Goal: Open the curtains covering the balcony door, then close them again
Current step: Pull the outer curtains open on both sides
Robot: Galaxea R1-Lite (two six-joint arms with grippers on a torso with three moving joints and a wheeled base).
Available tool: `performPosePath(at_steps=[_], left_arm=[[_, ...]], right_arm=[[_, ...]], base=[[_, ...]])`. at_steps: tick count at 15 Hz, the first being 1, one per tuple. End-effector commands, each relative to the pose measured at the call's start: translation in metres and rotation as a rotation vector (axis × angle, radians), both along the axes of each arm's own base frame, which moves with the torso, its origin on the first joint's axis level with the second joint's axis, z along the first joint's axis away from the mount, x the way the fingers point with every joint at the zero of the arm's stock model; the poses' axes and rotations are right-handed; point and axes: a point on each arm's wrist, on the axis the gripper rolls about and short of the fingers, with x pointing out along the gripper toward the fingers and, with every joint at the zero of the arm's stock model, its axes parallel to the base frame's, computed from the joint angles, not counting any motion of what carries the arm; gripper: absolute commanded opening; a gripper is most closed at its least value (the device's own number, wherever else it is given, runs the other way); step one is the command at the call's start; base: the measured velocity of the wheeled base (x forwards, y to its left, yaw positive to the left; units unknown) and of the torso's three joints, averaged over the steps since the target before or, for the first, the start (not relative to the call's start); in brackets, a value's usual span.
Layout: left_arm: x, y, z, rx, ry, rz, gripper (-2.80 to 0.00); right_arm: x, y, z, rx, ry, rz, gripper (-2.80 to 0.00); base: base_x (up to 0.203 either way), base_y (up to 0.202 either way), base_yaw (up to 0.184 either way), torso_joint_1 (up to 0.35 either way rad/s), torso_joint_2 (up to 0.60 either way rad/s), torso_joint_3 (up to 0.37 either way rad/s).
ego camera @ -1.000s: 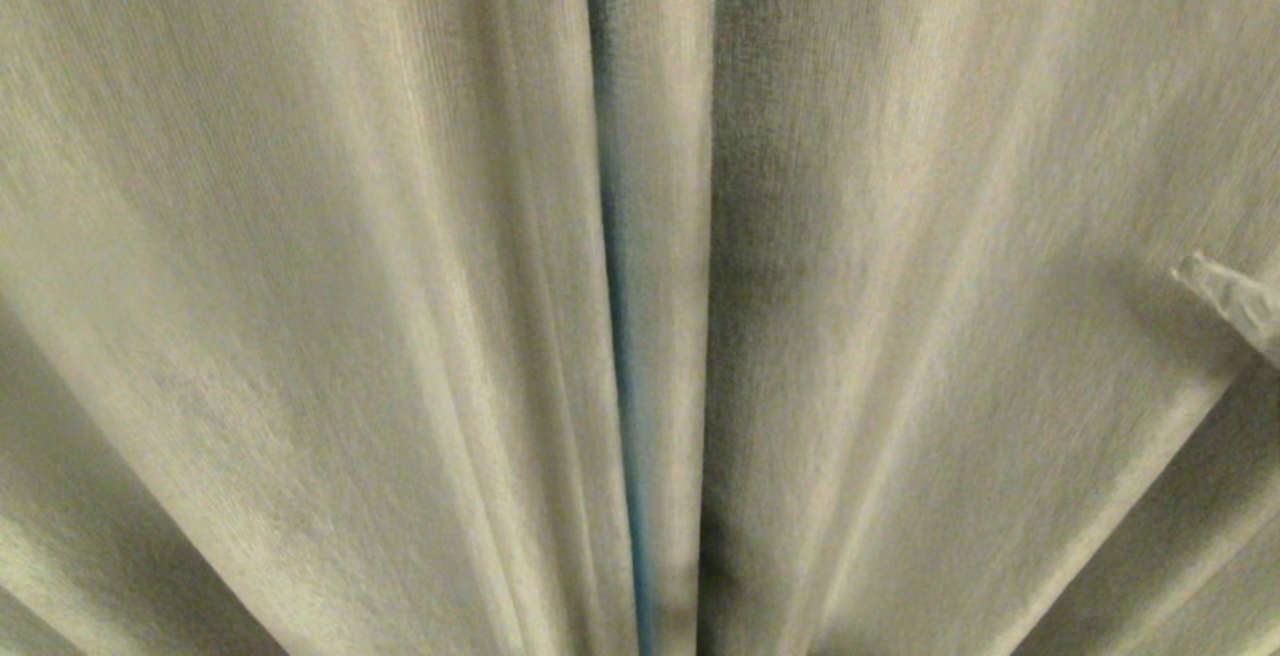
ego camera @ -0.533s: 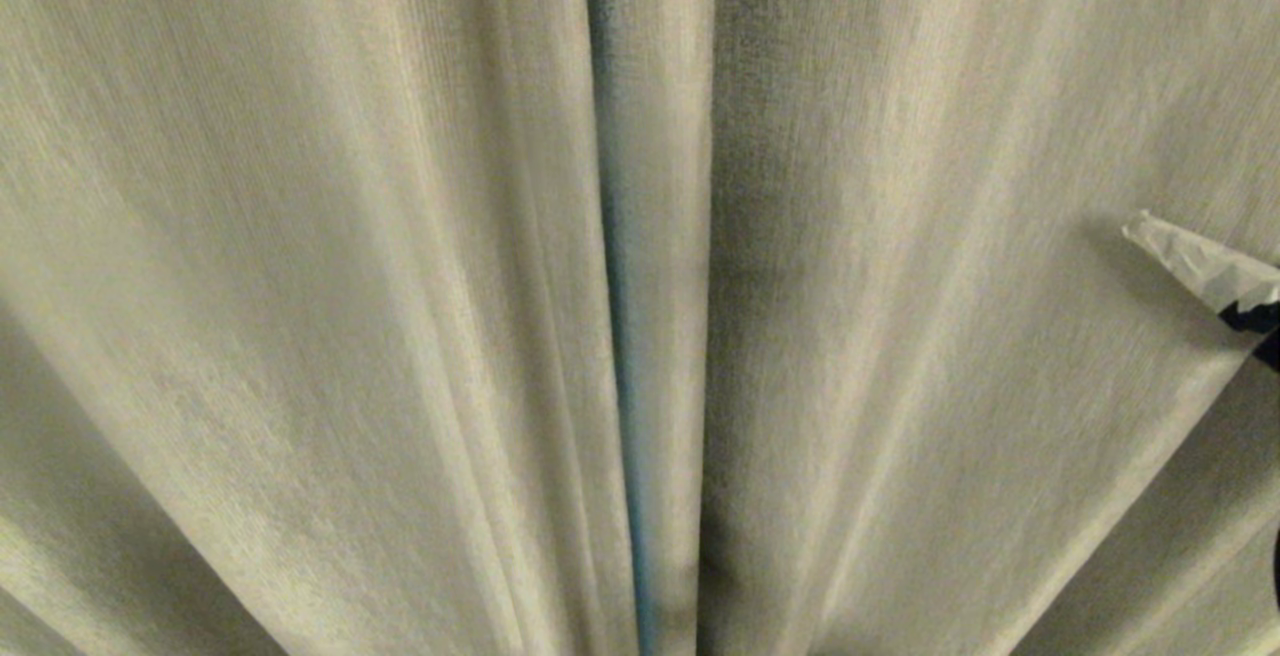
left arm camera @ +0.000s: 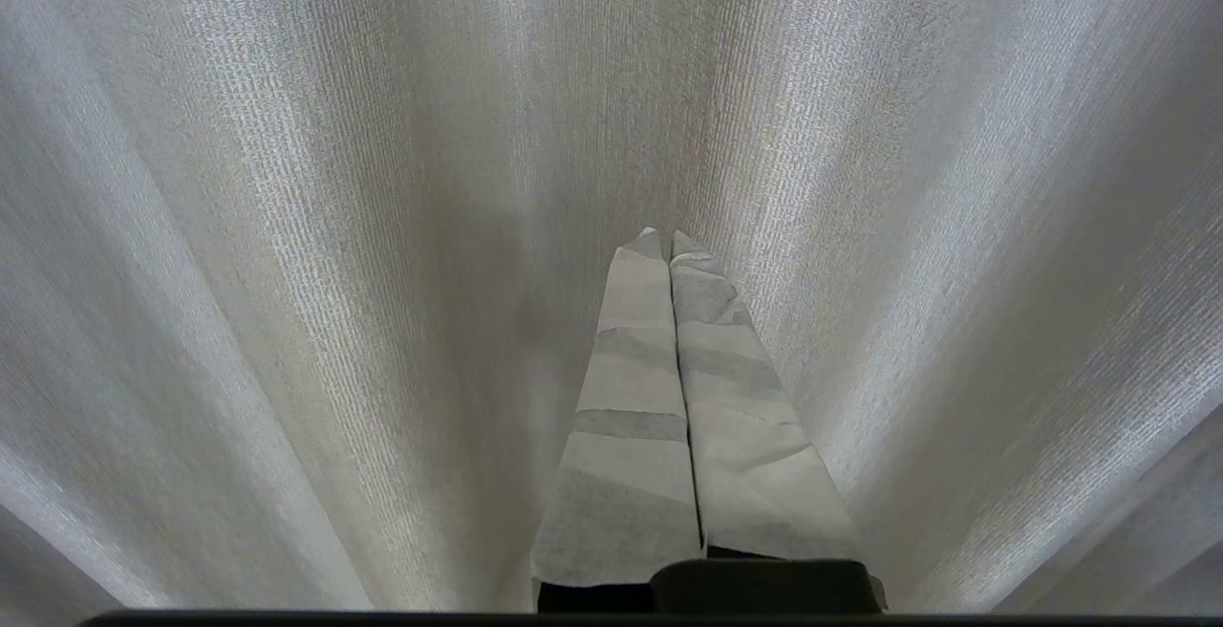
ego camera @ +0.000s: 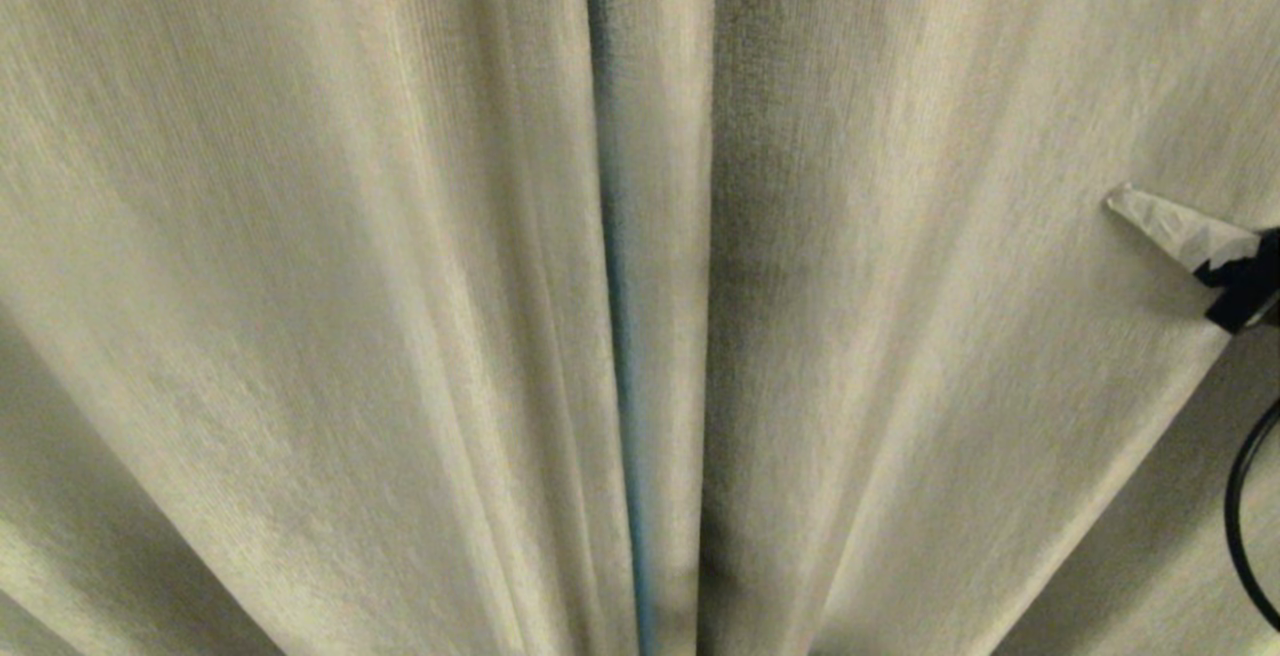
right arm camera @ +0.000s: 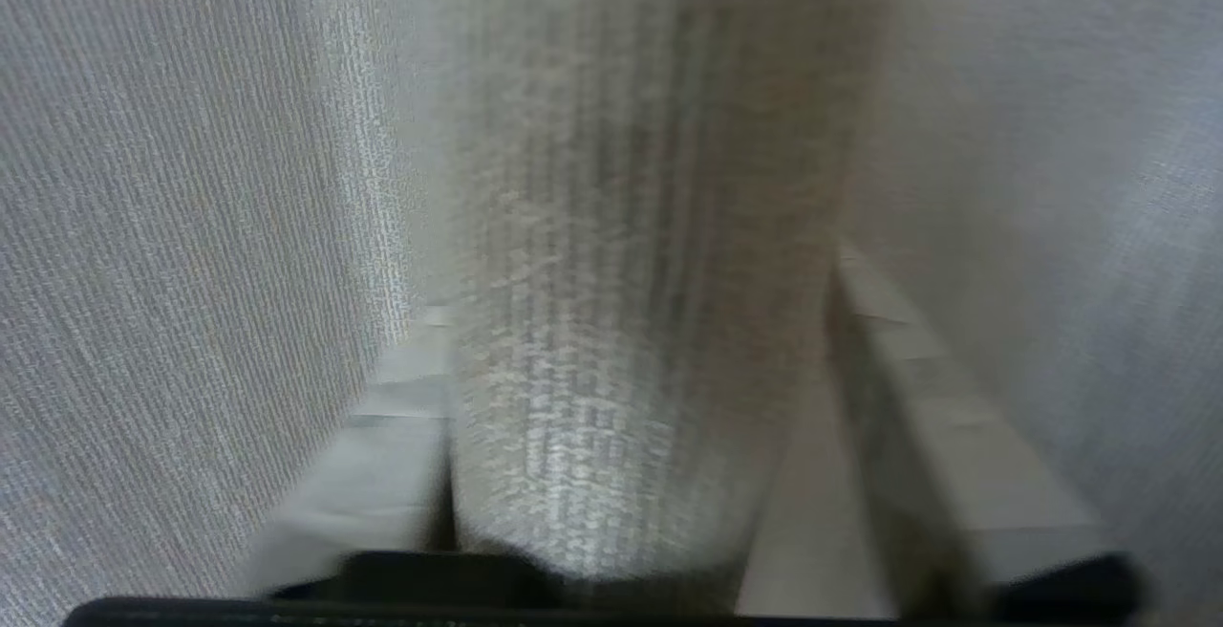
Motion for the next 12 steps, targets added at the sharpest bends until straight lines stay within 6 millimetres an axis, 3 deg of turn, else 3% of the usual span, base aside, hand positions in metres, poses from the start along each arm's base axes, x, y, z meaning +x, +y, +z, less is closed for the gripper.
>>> performPosePath(at_steps=[1,12], left_arm=[[0.0,0.0,0.0,-0.001,-0.001,0.0,-2.8],[0.0,0.0,0.0,-0.001,-0.001,0.0,-2.8]], right_arm=[[0.0018,0.0001,0.0001,0.005,0.0,0.003,-2.8],[0.0055,0.0002,-0.0022,0.012,0.015,0.005,-2.8]], base=[[0.0,0.0,0.0,0.0,0.0,0.0],[0.0,0.0,0.0,0.0,0.0,0.0]])
